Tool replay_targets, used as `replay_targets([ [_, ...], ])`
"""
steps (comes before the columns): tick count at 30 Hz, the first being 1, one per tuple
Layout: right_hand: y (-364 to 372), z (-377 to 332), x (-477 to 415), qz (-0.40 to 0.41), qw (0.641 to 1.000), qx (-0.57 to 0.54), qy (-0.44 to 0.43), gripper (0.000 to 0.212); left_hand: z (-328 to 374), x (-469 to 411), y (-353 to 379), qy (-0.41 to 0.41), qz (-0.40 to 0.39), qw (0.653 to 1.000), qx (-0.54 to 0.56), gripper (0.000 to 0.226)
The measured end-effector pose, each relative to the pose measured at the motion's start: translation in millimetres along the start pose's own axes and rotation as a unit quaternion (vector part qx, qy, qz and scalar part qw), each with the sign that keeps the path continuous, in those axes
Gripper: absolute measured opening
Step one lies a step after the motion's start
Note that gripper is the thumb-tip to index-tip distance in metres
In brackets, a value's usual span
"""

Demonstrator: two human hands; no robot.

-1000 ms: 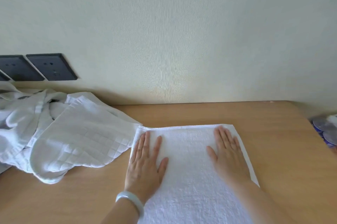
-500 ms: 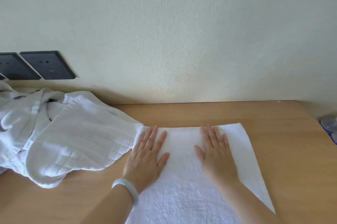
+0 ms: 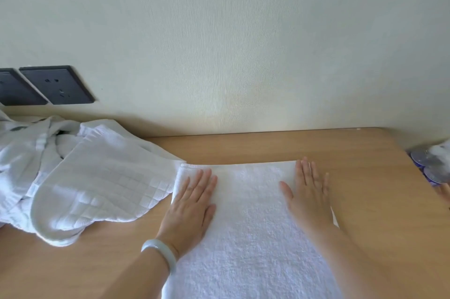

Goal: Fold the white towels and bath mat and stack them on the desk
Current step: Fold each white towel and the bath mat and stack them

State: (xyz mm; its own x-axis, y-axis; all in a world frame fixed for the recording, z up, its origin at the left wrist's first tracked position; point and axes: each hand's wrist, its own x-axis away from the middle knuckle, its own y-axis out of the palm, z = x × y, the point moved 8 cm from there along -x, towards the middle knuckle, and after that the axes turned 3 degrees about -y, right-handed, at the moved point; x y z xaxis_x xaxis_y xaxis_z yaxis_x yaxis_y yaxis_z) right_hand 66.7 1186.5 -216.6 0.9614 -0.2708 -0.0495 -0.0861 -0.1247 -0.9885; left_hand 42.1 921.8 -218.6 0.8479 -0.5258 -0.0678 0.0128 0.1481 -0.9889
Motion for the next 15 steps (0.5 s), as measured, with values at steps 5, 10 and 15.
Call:
replay_targets([
  [5, -13, -65, 88, 0.053, 0.994, -0.021, -0.089, 0.070, 9, 30, 3, 0.053, -0.028, 0.998, -0.020, 0.055],
  [10, 24, -47, 161, -0.018, 0.999, -0.032, -0.002, 0.073, 5, 31, 9, 0.019, -0.043, 0.998, -0.050, 0.056],
  [15, 14, -42, 135, -0.043, 0.993, -0.028, -0.103, 0.068, -2, 45, 10, -0.073, -0.042, 0.996, -0.035, 0.057],
])
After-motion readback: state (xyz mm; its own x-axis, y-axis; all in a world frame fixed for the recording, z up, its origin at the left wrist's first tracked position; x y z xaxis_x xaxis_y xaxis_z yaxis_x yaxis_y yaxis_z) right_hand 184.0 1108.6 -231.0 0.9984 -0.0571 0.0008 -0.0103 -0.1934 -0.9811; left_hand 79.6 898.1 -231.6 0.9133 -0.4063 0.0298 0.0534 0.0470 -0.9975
